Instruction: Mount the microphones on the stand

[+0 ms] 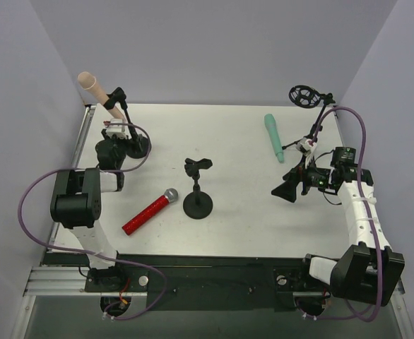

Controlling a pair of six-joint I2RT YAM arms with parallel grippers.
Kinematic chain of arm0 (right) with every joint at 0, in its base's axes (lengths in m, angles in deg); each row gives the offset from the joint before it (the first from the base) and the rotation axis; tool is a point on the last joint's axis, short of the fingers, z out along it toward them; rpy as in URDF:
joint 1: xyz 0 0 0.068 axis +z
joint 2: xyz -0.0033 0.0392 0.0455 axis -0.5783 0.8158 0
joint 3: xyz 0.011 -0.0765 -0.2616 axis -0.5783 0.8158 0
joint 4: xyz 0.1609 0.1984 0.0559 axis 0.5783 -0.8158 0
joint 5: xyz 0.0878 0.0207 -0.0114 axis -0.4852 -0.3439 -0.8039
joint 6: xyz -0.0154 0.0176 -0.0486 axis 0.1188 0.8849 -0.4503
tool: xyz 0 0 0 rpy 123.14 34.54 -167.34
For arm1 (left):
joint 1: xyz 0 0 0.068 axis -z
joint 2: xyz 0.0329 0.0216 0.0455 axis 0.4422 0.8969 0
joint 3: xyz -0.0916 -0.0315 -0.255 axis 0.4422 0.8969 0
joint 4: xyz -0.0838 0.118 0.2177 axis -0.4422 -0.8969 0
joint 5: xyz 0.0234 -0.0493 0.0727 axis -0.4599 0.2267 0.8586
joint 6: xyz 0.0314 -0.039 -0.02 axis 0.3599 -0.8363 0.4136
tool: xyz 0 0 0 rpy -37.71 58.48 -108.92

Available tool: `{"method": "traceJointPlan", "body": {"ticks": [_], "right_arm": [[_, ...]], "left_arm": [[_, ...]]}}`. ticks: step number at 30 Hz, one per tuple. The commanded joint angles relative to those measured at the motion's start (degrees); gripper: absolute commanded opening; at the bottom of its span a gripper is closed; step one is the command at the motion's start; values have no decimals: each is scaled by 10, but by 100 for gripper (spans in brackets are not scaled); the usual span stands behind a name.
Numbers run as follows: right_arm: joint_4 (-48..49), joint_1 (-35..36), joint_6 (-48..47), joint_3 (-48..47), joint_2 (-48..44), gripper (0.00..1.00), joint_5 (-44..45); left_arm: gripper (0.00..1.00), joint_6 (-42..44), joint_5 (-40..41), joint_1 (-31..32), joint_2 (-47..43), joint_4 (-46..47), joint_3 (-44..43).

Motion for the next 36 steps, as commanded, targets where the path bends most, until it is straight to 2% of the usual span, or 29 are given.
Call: {"method": "traceJointPlan", "body": {"ticks": [1, 6, 12, 15, 17, 19, 22, 26, 31, 34, 36], "right_arm": [[-29, -4, -23, -24, -20, 97, -35], [-40, -5, -34, -29, -29, 97, -38], [-49, -4, -42, -31, -35, 97, -41], [-55, -4, -49, -31, -39, 97, -38], [-55, -4, -53, -30, -42, 97, -34], [-57, -4, -54, -29, -43, 97, -32], [-60, 5, -60, -25, -41, 97, -23], [-70, 26, -77, -27, -36, 97, -4], [-73, 33, -82, -27, -24, 97, 6], [-74, 32, -82, -27, -20, 97, 9], [-75, 31, -83, -26, -17, 97, 11]], "left_arm": [[81, -26, 20, 5, -42, -11, 30], [82, -47, 39, 14, -79, -17, 67], [82, -44, 54, 18, -149, -66, 87], [82, -60, 48, 18, -212, -146, 87], [82, -74, 29, 41, -266, -210, 91], [82, -83, -2, 60, -318, -304, 72], [82, -94, -90, 74, -376, -444, 24], [84, -130, -141, 69, -440, -560, -4], [82, -171, -149, 70, -416, -709, -41], [81, -149, -100, 86, -362, -819, -81], [80, -132, -78, 104, -335, -848, -101]]}}
